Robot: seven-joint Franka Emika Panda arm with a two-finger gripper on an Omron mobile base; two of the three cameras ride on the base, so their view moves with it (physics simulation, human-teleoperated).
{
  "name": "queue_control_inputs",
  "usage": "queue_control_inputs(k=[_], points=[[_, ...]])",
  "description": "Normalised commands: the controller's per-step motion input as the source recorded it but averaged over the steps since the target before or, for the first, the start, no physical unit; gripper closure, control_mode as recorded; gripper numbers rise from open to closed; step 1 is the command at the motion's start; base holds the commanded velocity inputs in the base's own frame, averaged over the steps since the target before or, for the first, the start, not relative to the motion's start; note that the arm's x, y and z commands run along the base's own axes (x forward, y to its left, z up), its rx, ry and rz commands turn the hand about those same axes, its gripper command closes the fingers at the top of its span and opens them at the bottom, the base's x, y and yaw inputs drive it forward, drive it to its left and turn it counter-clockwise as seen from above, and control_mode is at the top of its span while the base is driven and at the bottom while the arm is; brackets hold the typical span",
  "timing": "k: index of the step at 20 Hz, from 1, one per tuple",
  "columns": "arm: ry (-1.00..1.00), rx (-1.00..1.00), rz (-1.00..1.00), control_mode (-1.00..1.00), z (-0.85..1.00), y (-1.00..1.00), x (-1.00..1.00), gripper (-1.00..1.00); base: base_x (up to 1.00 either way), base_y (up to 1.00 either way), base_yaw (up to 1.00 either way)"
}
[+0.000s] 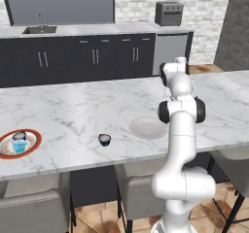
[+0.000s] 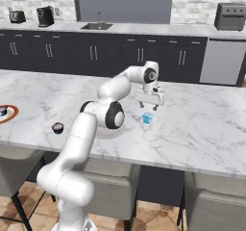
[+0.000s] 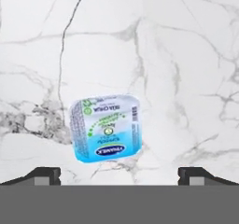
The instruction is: Place two yogurt containers on each plate.
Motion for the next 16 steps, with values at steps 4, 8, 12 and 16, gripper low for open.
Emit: queue_control_inputs(k=[4,8,12,16], points=[[-0.11,0.05,0.0,-1.0,-0.57,0.0,-0.98,-1.0,0.0,0.0,0.0],[-0.29,0.01,0.0,-1.0,-0.43,0.22,-1.0,-1.0,0.0,0.0,0.0],[-0.19,0.0,0.0,-1.0,0.4,0.1,-0.27,-1.0,0.0,0.0,0.0],[0.0,0.0,-0.06,-1.0,0.23,0.21,0.07,-1.0,0.0,0.0,0.0]])
